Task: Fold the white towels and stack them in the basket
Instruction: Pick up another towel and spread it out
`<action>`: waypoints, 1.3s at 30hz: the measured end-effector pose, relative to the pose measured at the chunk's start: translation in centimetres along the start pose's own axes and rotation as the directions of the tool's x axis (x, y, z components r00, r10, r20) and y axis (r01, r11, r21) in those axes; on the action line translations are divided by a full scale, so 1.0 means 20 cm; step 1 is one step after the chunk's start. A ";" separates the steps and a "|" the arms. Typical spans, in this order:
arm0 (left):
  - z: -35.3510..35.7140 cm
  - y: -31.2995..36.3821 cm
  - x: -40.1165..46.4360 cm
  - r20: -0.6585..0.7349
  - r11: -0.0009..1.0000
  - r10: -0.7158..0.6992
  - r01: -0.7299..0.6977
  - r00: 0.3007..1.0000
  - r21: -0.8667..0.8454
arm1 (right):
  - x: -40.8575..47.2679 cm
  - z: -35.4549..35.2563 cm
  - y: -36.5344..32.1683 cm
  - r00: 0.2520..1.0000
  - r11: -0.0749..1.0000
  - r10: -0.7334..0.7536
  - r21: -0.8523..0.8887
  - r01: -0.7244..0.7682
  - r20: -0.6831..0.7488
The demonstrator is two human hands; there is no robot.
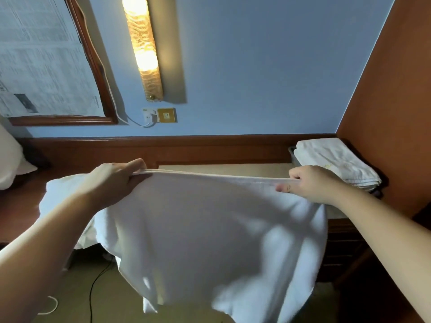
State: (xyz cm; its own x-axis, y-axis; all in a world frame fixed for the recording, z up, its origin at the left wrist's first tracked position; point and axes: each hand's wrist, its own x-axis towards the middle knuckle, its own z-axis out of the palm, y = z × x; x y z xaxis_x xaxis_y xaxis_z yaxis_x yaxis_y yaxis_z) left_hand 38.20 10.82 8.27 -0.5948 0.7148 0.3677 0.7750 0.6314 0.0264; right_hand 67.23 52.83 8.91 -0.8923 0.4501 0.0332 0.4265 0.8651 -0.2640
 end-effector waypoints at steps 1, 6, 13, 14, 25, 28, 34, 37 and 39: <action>0.04 -0.03 0.00 -0.002 0.999 0.038 -0.038 0.999 0.021 | 0.00 0.02 0.00 1.000 1.000 -0.009 -0.022 0.009 -0.005; 0.24 -0.08 0.00 -0.094 0.987 0.158 -0.161 0.983 -0.025 | 0.02 0.13 -0.02 0.990 0.993 -0.083 -0.092 0.072 -0.111; 0.56 0.10 0.02 0.142 0.923 -0.306 0.330 0.942 -0.200 | 0.20 0.31 -0.01 0.989 0.974 -0.144 -0.172 0.146 0.022; 0.60 0.12 0.04 0.197 0.904 -0.333 0.371 0.922 -0.211 | 0.24 0.34 0.01 0.988 0.971 -0.151 -0.183 0.154 0.028; 1.06 -0.04 0.56 0.263 0.993 -0.088 0.107 0.961 -0.057 | 0.93 0.57 0.40 0.993 0.946 -0.072 -0.309 0.098 0.093; 1.28 -0.13 0.80 0.287 0.997 0.012 0.011 0.958 -0.079 | 1.20 0.66 0.48 0.982 0.939 -0.078 -0.319 0.131 0.175; 1.73 -0.26 1.12 0.403 0.995 -0.054 0.084 0.913 -0.056 | 1.69 0.92 0.75 0.912 0.969 0.059 -0.243 0.046 0.407; 1.90 -0.27 1.20 0.450 0.990 -0.125 0.143 0.884 -0.007 | 1.85 1.08 0.82 0.881 0.975 0.104 -0.222 0.002 0.461; 2.00 -0.27 1.23 0.505 0.968 -0.223 0.252 0.834 0.010 | 1.95 1.21 0.85 0.878 0.980 0.132 -0.195 -0.045 0.461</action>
State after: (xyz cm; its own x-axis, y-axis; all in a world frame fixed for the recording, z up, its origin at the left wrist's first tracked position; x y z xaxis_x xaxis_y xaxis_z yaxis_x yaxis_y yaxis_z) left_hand 10.72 37.03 -19.99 -0.7764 0.6073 -0.1687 0.5977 0.7943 0.1089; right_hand 36.05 79.66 -17.63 -0.7947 0.4072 -0.4501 0.4871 0.8703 -0.0726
